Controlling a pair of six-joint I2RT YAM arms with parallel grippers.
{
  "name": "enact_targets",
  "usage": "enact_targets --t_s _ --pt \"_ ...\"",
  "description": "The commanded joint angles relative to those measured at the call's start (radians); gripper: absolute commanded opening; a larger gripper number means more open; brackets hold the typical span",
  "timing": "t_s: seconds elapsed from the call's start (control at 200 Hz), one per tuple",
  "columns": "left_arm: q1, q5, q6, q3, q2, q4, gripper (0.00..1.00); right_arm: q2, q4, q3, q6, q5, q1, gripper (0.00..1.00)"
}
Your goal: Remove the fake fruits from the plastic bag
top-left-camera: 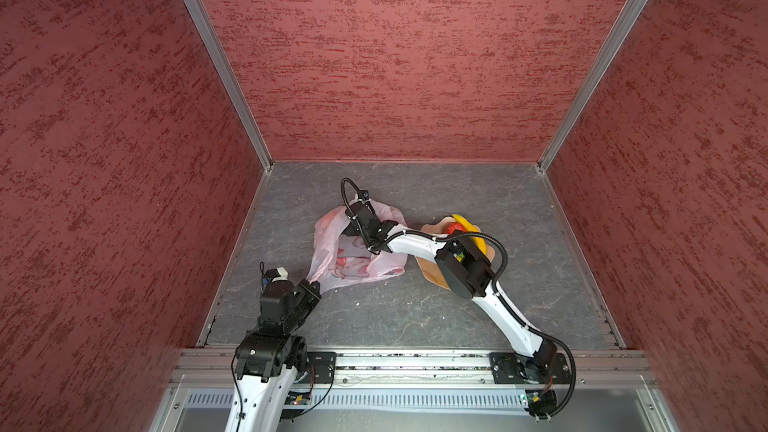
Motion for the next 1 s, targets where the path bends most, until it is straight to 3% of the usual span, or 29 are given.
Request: enact_targets --t_s 0.0,0.756,0.997 --pt "-0.006 0.007 -0.005 -0.014 -0.022 -0.002 0.0 0.023 -0.006 0.059 0.026 0.01 -0.013 0.79" --pt "-0.006 0.021 -0.022 -0.03 -0.028 0.024 0.0 0.112 -0.092 0.218 0.016 -0.048 -0.022 0.75" --pt "-0.006 0.023 -0.018 -0.024 -0.013 0.028 0.0 0.119 -0.1 0.229 0.021 -0.034 -0.024 0.68"
